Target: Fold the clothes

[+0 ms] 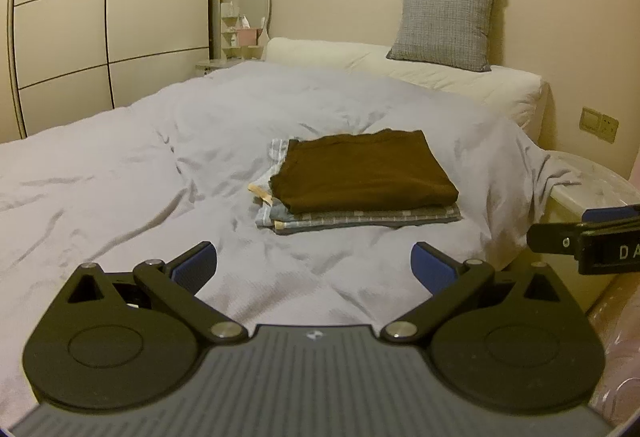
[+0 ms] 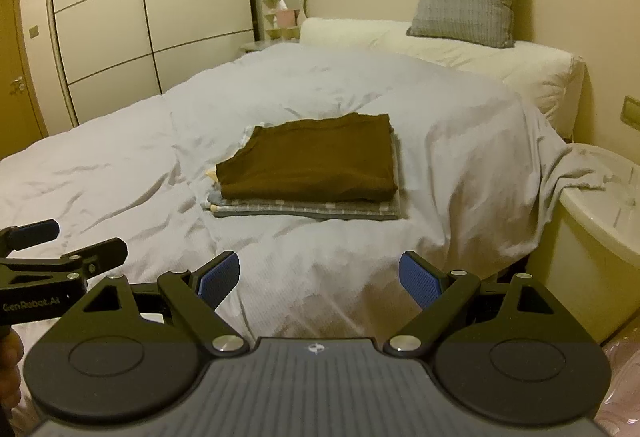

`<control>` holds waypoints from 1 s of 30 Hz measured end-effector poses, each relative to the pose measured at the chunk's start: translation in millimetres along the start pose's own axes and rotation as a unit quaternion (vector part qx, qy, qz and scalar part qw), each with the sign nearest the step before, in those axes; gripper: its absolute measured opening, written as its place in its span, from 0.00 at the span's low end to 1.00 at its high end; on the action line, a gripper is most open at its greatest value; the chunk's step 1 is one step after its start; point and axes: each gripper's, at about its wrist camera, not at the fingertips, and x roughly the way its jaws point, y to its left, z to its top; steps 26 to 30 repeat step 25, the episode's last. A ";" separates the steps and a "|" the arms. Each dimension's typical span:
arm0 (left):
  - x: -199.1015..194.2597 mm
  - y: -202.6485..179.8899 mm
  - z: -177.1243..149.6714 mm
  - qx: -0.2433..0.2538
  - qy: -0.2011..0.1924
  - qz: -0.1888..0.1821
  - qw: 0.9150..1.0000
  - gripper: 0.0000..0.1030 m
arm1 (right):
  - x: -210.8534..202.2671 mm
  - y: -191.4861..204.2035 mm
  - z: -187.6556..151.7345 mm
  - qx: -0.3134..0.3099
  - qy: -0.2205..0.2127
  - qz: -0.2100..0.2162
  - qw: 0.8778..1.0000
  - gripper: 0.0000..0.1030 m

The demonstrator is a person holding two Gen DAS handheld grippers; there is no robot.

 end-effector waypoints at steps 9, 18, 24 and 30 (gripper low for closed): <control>19.0 -9.0 -1.7 0.012 0.013 0.001 1.000 0.99 | 13.9 -6.3 -3.2 0.011 0.013 -0.006 1.000 0.86; 36.9 -17.5 2.1 0.016 0.025 0.000 1.000 0.99 | 25.1 -14.2 -3.8 0.023 0.018 -0.010 1.000 0.86; 43.4 -17.9 2.6 0.016 0.027 -0.003 0.999 0.99 | 29.4 -14.8 -3.0 0.023 0.020 -0.011 0.999 0.86; 43.7 -17.9 2.1 0.017 0.026 -0.002 1.000 0.99 | 30.2 -14.6 -3.3 0.023 0.021 -0.012 0.999 0.86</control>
